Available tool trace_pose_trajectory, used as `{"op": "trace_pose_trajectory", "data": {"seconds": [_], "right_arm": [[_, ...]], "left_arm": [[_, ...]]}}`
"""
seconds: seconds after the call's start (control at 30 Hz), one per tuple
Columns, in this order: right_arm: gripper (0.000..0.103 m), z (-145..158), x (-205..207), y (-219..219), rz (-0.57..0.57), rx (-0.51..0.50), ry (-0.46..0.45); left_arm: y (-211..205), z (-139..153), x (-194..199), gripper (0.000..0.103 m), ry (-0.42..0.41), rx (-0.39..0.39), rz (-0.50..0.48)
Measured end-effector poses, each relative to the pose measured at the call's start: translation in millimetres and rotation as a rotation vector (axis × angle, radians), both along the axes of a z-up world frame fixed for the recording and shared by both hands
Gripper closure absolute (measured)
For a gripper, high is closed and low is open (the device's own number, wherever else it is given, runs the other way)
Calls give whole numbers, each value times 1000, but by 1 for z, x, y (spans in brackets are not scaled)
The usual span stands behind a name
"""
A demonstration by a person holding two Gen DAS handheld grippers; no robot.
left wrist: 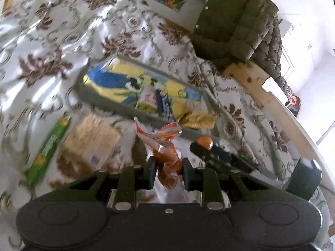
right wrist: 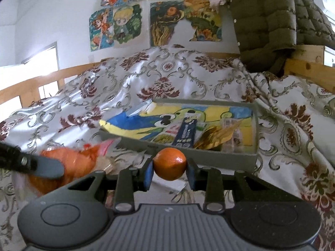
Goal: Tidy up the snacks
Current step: 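Carry the chips bag and mandarin orange over the grey tray with both tools, then open both tools to drop the chips bag and orange into the tray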
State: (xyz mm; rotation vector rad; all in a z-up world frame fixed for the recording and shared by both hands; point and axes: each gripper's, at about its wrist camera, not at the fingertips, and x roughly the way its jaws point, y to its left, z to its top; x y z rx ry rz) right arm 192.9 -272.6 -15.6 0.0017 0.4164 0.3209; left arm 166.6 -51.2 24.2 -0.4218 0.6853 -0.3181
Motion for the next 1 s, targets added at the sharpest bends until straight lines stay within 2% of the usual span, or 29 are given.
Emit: {"op": "trace_pose_trajectory", "data": {"seconds": [0.23, 0.4, 0.6, 0.77, 0.9, 1.0], "right_arm": [[66, -2, 34, -8, -24, -37, -101], [66, 0, 63, -7, -15, -24, -139], [66, -7, 94, -4, -5, -31, -93], [65, -15, 107, -1, 1, -40, -57], [65, -20, 111, 1, 6, -49, -27], [65, -25, 113, 2, 7, -56, 6]], "left_arm": [[-15, 9, 59, 76, -73, 37, 41], [-27, 18, 110, 76, -126, 87, 75], [-43, 17, 159, 76, -154, 113, 91], [-51, 5, 183, 76, -159, 128, 102], [-54, -10, 192, 76, -130, 162, 104], [-51, -21, 195, 76, -98, 159, 118]]}}
